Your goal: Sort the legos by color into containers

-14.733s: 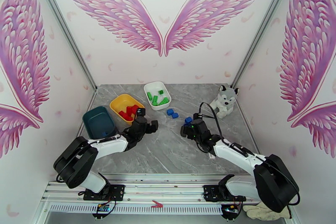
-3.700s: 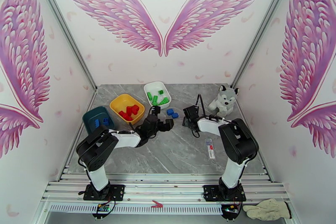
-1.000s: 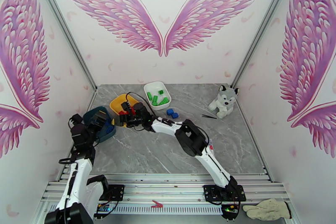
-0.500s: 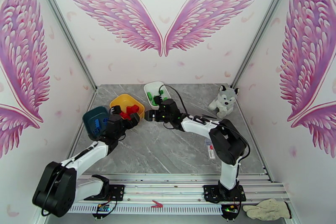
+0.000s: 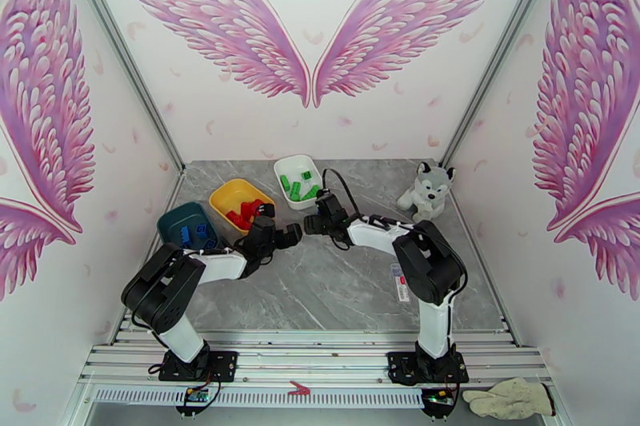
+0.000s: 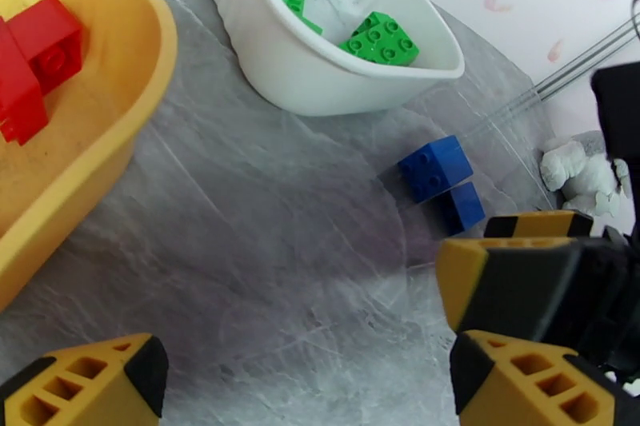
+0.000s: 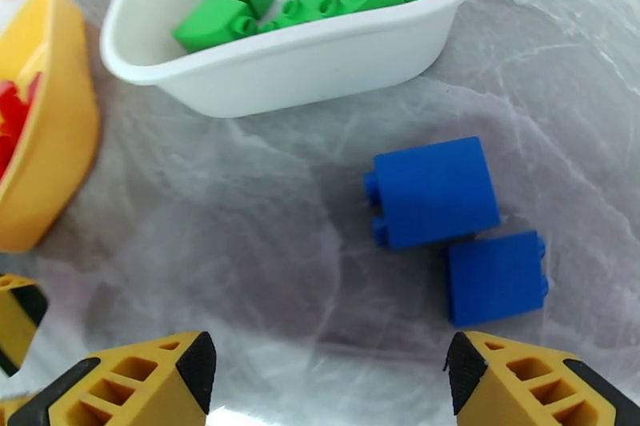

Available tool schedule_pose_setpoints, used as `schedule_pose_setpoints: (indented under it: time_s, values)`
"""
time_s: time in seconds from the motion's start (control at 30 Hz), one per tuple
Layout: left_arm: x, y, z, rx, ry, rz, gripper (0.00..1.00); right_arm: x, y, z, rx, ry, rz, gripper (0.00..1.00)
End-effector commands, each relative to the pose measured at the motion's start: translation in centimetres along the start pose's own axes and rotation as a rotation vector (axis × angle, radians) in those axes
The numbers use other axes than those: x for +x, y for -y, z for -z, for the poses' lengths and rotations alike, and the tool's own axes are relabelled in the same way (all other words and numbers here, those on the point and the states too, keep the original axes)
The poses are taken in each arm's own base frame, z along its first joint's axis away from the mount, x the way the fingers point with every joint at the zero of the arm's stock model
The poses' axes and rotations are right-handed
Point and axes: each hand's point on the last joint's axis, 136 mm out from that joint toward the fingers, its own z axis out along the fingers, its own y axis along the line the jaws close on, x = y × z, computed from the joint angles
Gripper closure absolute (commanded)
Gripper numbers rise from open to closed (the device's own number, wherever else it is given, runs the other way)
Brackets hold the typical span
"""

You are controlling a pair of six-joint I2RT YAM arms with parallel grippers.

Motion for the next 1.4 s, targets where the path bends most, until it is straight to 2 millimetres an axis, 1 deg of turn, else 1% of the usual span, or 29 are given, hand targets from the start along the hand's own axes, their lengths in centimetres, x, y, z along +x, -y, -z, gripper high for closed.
schedule_pose_setpoints:
  time_s: [0.0, 0.2, 0.47, 0.57, 0.7, 0.87, 1.0, 1.27, 1.37]
  values:
    - [-2.4, 2.3, 0.0, 0.066, 0.062, 0.007, 0.01, -0.7, 1.9, -0.7, 0.105, -0.004, 0.039, 0.20]
    - [-2.6, 2.7, 0.3, 0.076, 0.067, 0.007, 0.01, -1.8, 2.7, -1.5, 0.115, 0.004, 0.030, 0.22]
    - [-2.9, 3.4, 0.6, 0.098, 0.070, 0.006, 0.02, -2.7, 3.2, -2.9, 0.103, -0.007, 0.016, 0.23]
    - [-2.9, 3.6, 0.9, 0.104, 0.072, 0.003, 0.01, -3.1, 3.3, -3.4, 0.083, -0.013, 0.003, 0.25]
    - [-3.0, 4.1, 1.3, 0.114, 0.073, 0.001, 0.01, -3.3, 3.1, -3.7, 0.044, -0.025, -0.013, 0.26]
    - [-3.1, 4.6, 1.7, 0.127, 0.078, -0.001, 0.01, -3.6, 3.4, -3.9, 0.048, -0.040, -0.019, 0.26]
    - [-3.2, 4.7, 2.2, 0.128, 0.085, -0.002, 0.01, -3.6, 3.6, -4.5, 0.058, -0.072, -0.023, 0.27]
    - [-3.5, 4.5, 3.1, 0.122, 0.102, -0.001, 0.01, -3.4, 3.6, -4.9, 0.063, -0.105, -0.023, 0.34]
    - [-3.6, 4.6, 3.4, 0.124, 0.105, -0.003, 0.01, -3.4, 3.6, -5.0, 0.063, -0.106, -0.021, 0.40]
